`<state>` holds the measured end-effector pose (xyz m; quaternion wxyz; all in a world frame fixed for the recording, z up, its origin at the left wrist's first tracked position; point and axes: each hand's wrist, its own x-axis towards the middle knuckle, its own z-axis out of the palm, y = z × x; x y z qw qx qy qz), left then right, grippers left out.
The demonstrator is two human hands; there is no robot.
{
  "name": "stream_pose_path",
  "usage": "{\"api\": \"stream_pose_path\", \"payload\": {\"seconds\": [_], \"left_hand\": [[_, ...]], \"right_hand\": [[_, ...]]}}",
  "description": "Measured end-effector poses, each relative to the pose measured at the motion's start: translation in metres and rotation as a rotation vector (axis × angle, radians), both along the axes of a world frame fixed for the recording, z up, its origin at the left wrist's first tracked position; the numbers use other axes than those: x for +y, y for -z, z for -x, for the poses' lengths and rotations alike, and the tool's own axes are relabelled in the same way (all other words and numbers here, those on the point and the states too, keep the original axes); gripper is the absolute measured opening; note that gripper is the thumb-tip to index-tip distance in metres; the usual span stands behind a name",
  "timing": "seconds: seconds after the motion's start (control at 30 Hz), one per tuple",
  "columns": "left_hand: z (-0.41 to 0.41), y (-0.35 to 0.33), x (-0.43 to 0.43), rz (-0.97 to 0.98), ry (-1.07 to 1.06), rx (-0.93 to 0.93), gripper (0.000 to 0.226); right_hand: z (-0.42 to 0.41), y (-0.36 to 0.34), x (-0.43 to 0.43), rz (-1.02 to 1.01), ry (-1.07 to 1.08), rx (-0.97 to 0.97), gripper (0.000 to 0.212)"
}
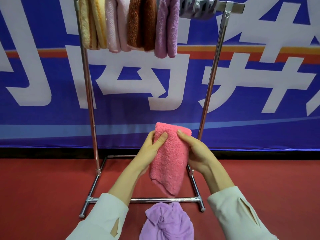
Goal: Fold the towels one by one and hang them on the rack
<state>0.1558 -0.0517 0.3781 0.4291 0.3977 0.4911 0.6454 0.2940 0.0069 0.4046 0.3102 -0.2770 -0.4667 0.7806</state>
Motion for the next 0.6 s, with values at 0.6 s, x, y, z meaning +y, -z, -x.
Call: {"api": "stream_pose_path", "payload": {"seconds": [0.6], "left_hand": [[0.005,-0.006,0.0,0.133,0.144,-0.123,0.05]], "right_hand": [[0.001,0.01,0.0,-0.236,-0.009,0.012,0.04]]}}
